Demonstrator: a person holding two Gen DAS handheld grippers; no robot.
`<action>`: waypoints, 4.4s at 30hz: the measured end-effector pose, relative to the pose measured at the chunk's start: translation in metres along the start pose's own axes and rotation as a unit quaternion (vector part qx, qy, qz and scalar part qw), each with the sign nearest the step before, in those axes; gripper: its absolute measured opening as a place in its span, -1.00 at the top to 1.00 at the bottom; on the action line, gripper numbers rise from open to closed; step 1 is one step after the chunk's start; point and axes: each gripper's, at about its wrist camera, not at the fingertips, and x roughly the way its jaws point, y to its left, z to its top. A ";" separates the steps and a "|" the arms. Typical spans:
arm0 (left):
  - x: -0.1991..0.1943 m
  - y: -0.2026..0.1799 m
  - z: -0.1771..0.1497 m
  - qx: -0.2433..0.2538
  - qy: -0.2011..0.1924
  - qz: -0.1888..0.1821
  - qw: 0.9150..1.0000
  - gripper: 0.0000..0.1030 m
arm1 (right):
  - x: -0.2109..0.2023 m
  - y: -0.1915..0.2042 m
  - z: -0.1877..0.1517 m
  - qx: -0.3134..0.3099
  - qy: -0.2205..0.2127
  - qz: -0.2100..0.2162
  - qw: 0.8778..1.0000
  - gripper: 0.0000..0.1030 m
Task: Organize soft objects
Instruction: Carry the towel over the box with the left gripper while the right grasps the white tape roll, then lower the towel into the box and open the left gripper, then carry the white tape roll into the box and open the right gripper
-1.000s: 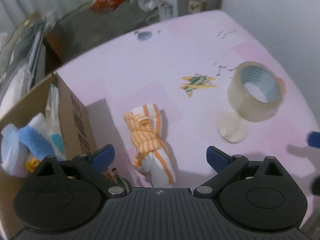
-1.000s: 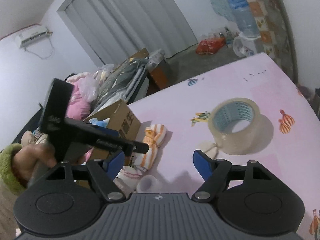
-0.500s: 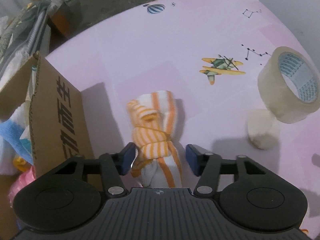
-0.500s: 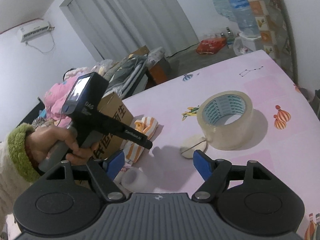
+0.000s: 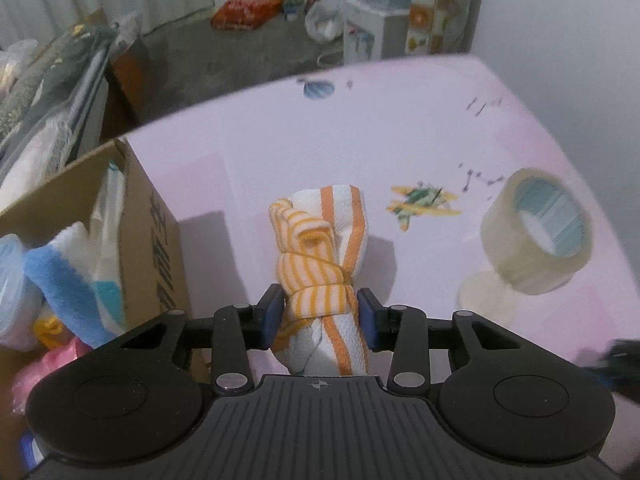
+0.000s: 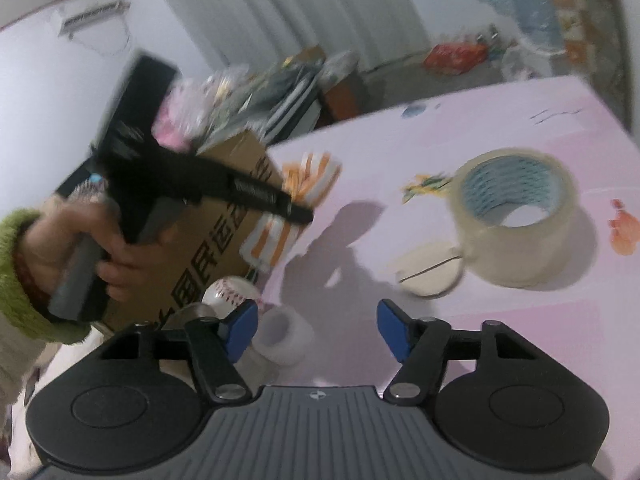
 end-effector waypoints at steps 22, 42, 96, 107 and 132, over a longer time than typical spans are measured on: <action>-0.100 0.061 -0.031 -0.079 -0.107 -0.044 0.990 0.25 | 0.077 0.014 0.020 -0.023 0.133 0.003 0.991 0.74; -0.130 0.145 -0.114 -0.133 -0.067 0.003 0.989 0.25 | 0.014 0.011 -0.016 -0.040 0.138 -0.089 0.986 0.75; -0.144 0.198 -0.150 -0.248 -0.147 0.010 0.957 -0.69 | 0.106 0.222 0.099 -0.188 0.092 0.006 0.978 0.74; -0.137 0.212 -0.162 -0.262 -0.147 -0.001 0.954 -0.69 | 0.231 0.232 0.097 -0.243 0.188 -0.109 0.945 0.74; -0.152 0.189 -0.159 -0.247 -0.157 0.008 0.956 -0.74 | 0.152 0.219 0.108 -0.222 0.131 -0.078 0.963 0.72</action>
